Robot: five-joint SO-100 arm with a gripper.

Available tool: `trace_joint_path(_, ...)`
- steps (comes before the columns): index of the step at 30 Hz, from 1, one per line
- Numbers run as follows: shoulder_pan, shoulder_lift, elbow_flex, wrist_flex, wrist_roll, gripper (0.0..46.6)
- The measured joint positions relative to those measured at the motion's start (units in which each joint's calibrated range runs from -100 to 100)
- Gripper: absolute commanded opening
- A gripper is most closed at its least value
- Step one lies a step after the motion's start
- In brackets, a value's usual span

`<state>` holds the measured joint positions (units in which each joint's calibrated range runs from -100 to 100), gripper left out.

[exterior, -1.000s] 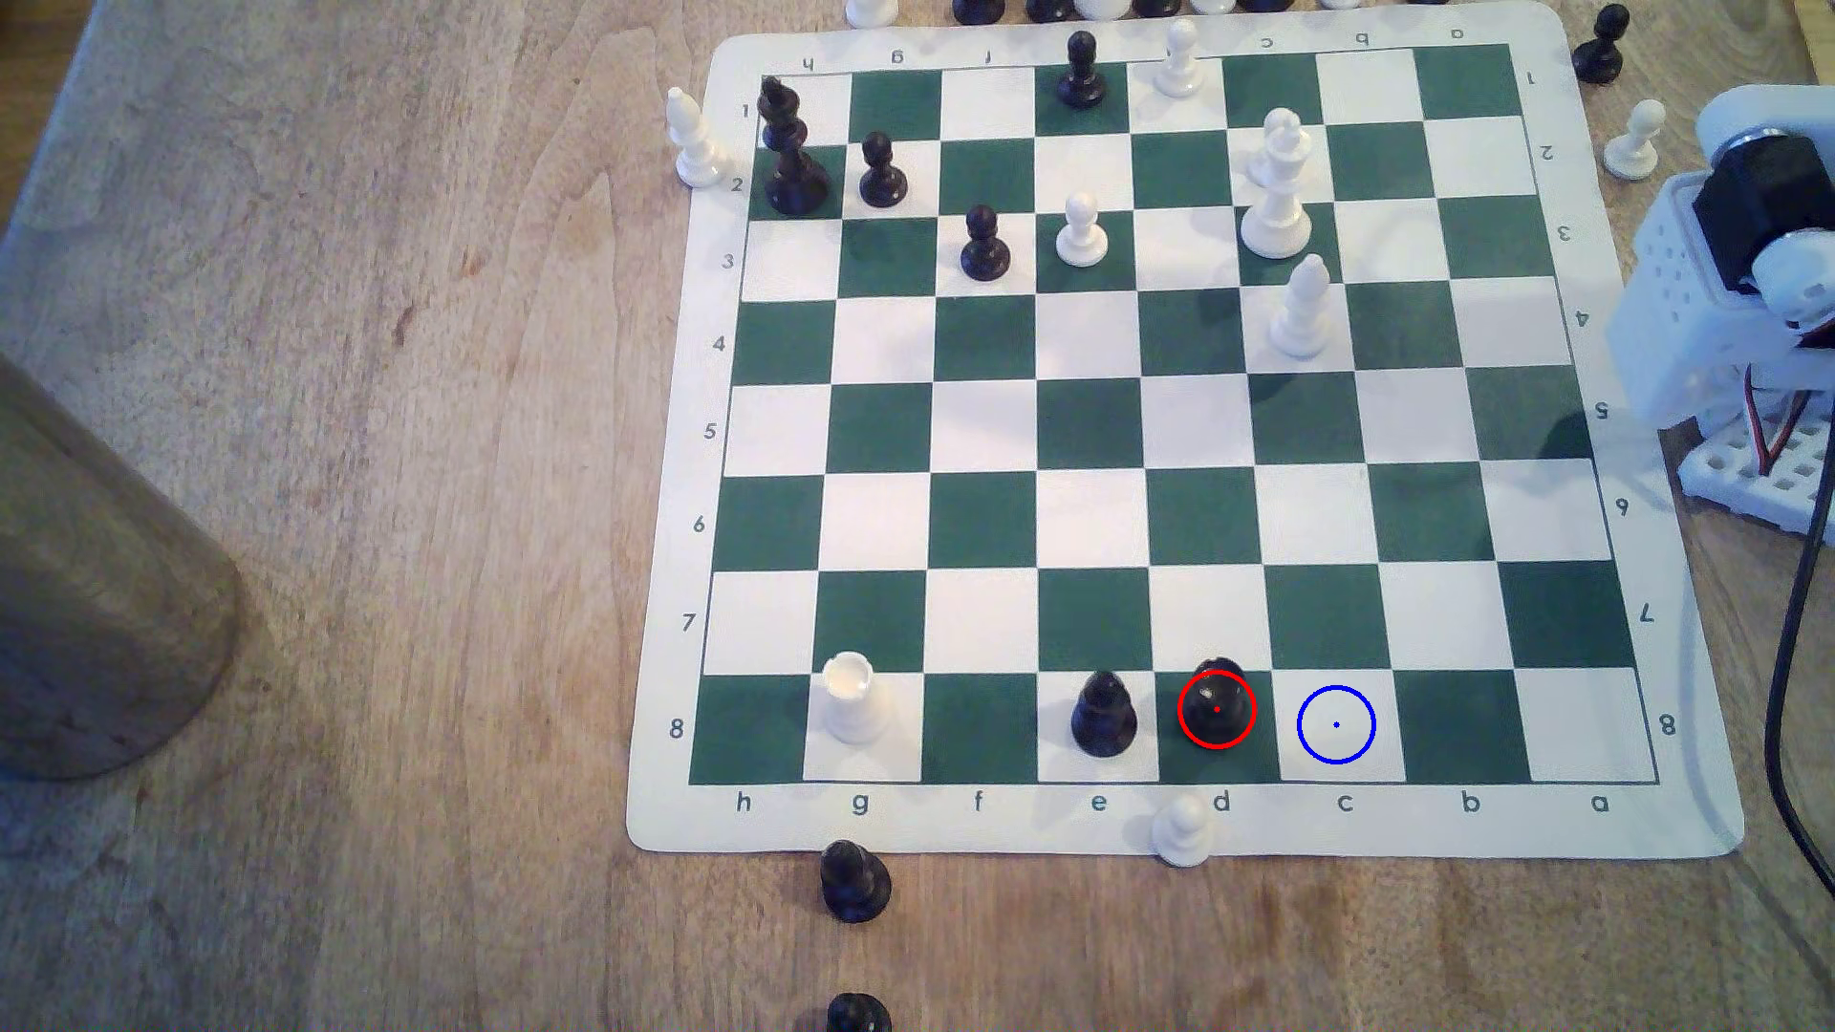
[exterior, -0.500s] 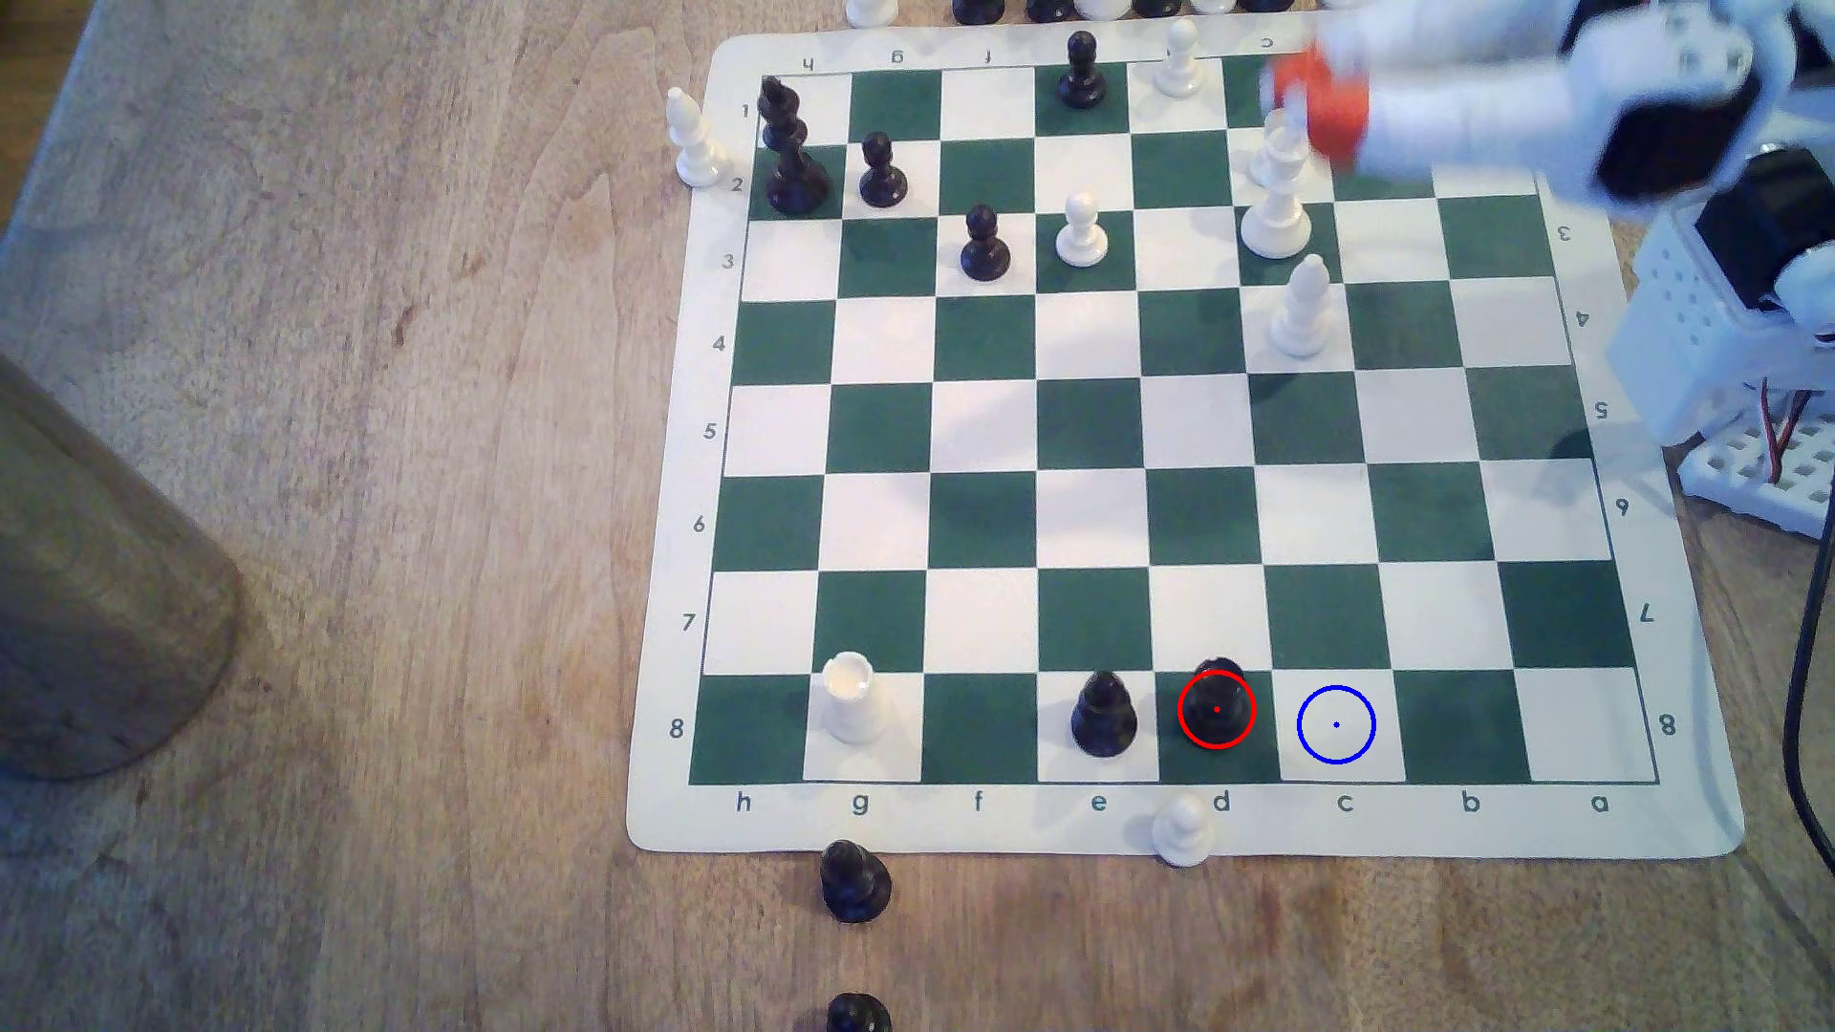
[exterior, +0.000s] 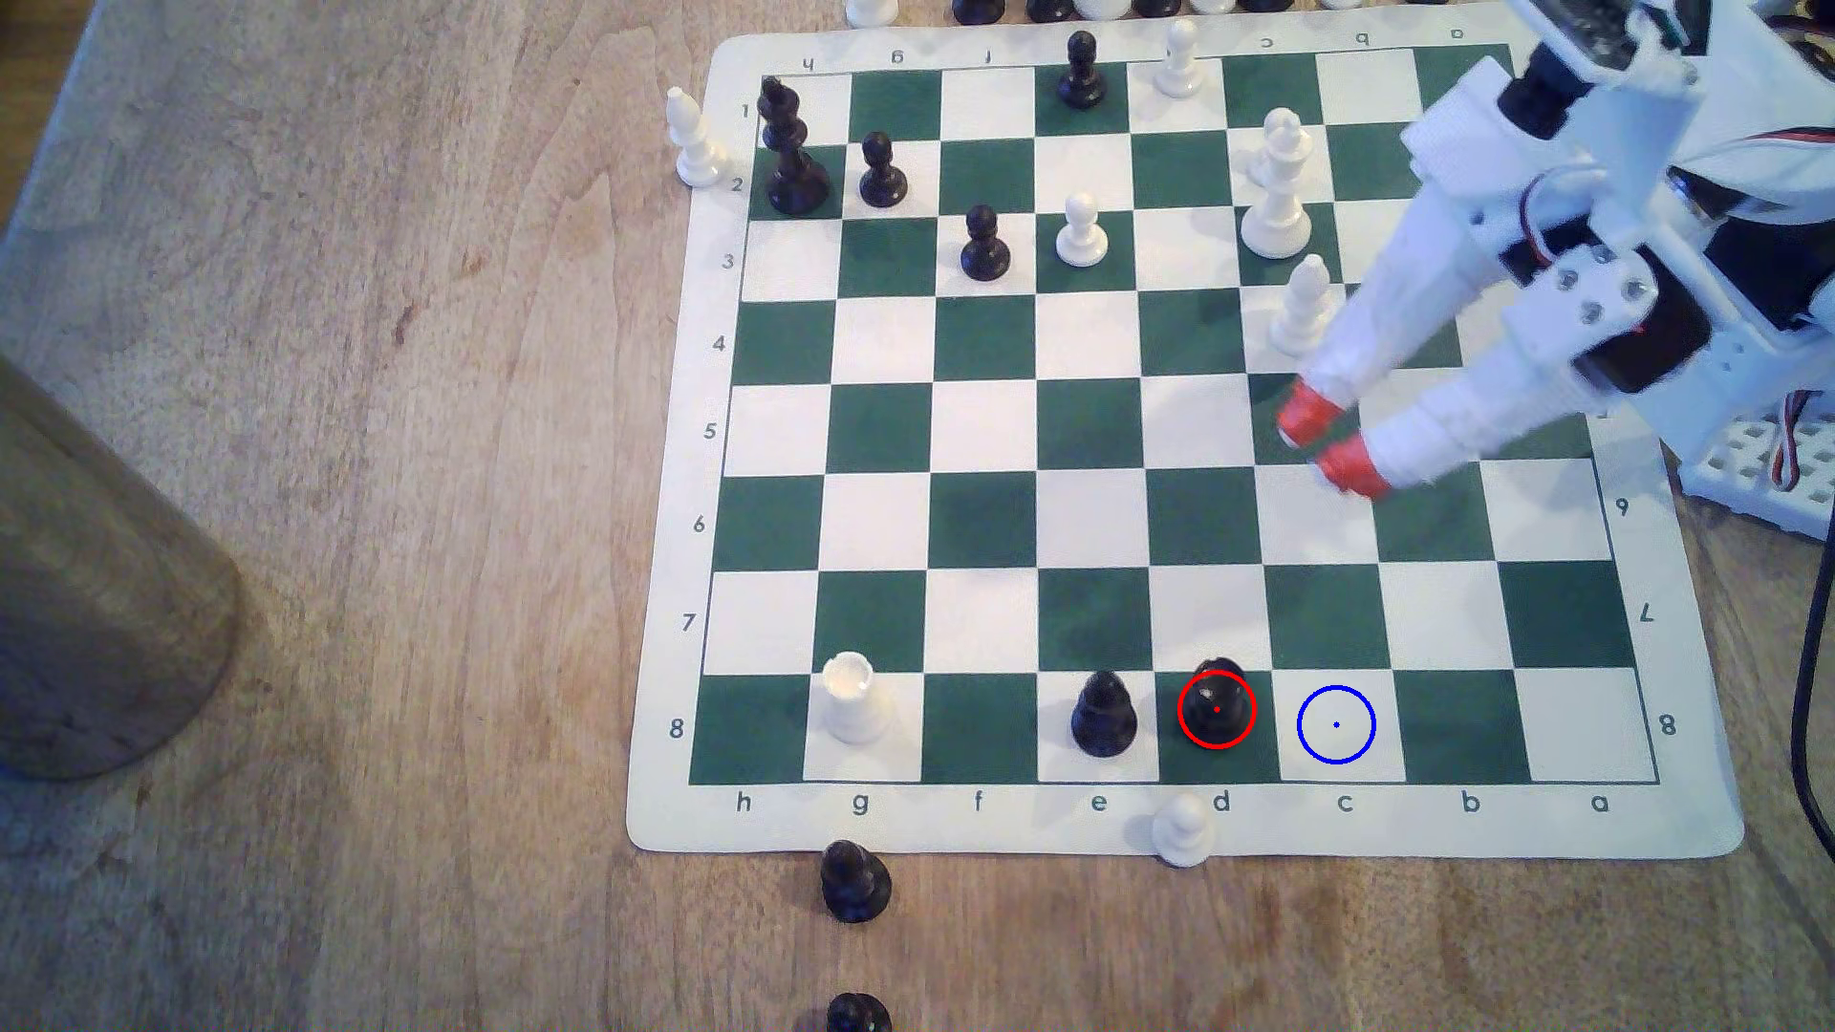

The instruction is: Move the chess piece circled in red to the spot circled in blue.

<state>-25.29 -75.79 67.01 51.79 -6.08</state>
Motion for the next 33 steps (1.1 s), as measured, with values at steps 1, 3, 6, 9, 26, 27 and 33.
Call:
trace_joint_path(1,-0.7,1.3,1.0,0.0,-0.4,16.2)
trace_joint_path(3,-2.2,4.1,3.4,-0.2,-1.4,16.2)
trace_joint_path(6,-4.1,9.0,6.8,-2.2,-2.3,16.3)
trace_joint_path(9,-3.8,13.2,7.8,-5.2,-3.0,17.0)
trace_joint_path(26,-1.6,29.4,12.0,-26.9,-4.2,15.7)
trace_joint_path(27,-1.6,30.0,12.0,-27.7,-4.3,15.8)
trace_joint_path(33,-1.6,37.0,11.9,-32.5,-4.3,16.1)
